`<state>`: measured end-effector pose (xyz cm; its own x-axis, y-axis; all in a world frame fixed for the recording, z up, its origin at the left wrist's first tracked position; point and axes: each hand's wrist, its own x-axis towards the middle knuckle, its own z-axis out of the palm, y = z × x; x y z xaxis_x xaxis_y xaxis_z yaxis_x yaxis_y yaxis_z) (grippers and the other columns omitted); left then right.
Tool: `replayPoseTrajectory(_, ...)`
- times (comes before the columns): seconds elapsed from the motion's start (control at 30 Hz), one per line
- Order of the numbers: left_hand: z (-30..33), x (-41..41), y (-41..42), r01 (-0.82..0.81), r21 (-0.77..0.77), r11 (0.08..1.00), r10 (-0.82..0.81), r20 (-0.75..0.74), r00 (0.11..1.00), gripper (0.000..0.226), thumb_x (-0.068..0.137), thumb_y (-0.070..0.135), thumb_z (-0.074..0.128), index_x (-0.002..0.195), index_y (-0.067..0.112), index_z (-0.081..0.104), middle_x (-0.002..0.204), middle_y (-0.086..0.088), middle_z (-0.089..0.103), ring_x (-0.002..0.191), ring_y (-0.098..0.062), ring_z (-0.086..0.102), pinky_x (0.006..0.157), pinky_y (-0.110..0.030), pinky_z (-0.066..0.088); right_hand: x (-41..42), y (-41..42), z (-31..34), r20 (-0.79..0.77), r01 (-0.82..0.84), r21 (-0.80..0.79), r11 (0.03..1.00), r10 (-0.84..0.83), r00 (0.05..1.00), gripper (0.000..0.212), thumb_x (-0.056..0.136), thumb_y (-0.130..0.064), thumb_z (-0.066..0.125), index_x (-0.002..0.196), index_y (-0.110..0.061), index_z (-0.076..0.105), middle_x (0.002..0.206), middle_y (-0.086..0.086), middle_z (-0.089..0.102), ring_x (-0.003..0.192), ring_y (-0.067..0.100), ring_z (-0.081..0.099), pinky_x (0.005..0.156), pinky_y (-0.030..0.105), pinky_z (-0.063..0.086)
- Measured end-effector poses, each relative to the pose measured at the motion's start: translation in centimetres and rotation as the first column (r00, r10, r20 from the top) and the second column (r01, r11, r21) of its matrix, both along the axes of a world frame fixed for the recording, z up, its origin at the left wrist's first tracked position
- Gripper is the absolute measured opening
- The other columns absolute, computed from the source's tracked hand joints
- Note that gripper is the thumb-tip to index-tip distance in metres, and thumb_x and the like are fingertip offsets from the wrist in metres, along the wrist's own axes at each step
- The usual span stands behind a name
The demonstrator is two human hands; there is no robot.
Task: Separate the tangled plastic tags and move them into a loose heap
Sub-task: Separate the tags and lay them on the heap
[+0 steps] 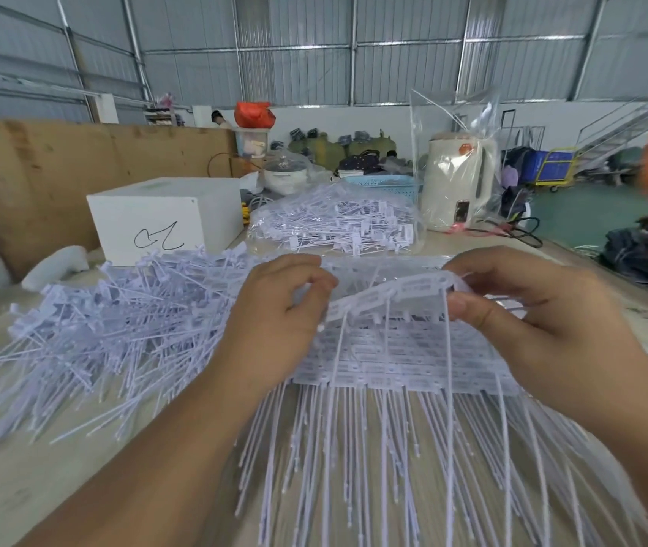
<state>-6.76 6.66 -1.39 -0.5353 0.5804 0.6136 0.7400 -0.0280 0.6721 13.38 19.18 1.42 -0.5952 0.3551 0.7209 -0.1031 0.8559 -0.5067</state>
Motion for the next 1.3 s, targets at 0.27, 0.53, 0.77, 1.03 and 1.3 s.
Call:
replayPoseTrajectory(0.27, 2.2, 1.7, -1.3, 0.241, 0.085, 0.967, -0.255, 0.401, 0.88, 0.031, 0.08, 0.055, 0.064, 0.059, 0.031, 0.065, 0.053, 0.005, 0.06, 0.047, -0.005, 0.051, 0.049, -0.02, 0.041, -0.2, 0.1, -0.3, 0.019, -0.006, 0.033, 0.999, 0.006, 1.0, 0.002, 0.09, -0.031, 0.066, 0.091, -0.03, 0.064, 0.086, -0.009, 0.069, 0.085, 0.005, 0.064, 0.069, 0.01, 0.045)
replayPoseTrajectory(0.53, 2.0, 1.6, -1.2, 0.248, 0.129, 0.96, -0.277, 0.327, 0.903, 0.031, 0.092, 0.012, 0.061, 0.07, 0.031, 0.07, 0.054, 0.002, 0.063, 0.053, -0.011, 0.057, 0.054, -0.012, 0.044, -0.5, 0.3, -1.0, 0.159, 0.06, 0.394, 0.917, -0.132, 0.978, 0.026, 0.086, -0.021, 0.065, 0.111, -0.016, 0.072, 0.09, 0.0, 0.071, 0.088, 0.028, 0.062, 0.084, 0.044, 0.05)
replayPoseTrajectory(0.77, 2.8, 2.3, -1.5, 0.443, 0.173, 0.879, -0.474, 0.404, 0.782, 0.011, 0.072, 0.015, 0.074, 0.064, 0.022, 0.068, 0.055, -0.004, 0.061, 0.05, -0.014, 0.058, 0.052, -0.018, 0.047, -0.8, 0.2, -1.3, 0.221, 0.042, 0.426, 0.904, -0.149, 0.964, 0.037, 0.079, -0.003, 0.076, 0.113, -0.016, 0.072, 0.1, -0.004, 0.072, 0.092, 0.026, 0.062, 0.091, 0.045, 0.044)
replayPoseTrajectory(1.03, 2.0, 3.1, -1.0, 0.394, 0.106, 0.913, -0.408, 0.29, 0.866, 0.014, 0.081, 0.021, 0.068, 0.079, 0.01, 0.06, 0.063, -0.006, 0.067, 0.057, -0.017, 0.06, 0.059, -0.021, 0.049, -1.0, -1.0, -1.1, 0.173, 0.047, 0.297, 0.954, -0.102, 0.98, 0.046, 0.076, -0.005, 0.048, 0.117, -0.012, 0.07, 0.125, 0.0, 0.06, 0.116, 0.021, 0.05, 0.102, 0.048, 0.04)
replayPoseTrajectory(1.3, 2.6, 2.7, -1.4, 0.333, 0.31, 0.89, -0.419, 0.272, 0.866, 0.01, 0.079, 0.022, 0.067, 0.07, 0.028, 0.066, 0.064, -0.002, 0.066, 0.061, -0.015, 0.062, 0.06, -0.019, 0.049, -0.5, -1.7, -0.9, 0.101, -0.003, 0.224, 0.975, -0.02, 0.995, 0.042, 0.094, -0.026, 0.049, 0.133, -0.016, 0.058, 0.092, -0.026, 0.054, 0.086, -0.001, 0.052, 0.076, 0.014, 0.042)
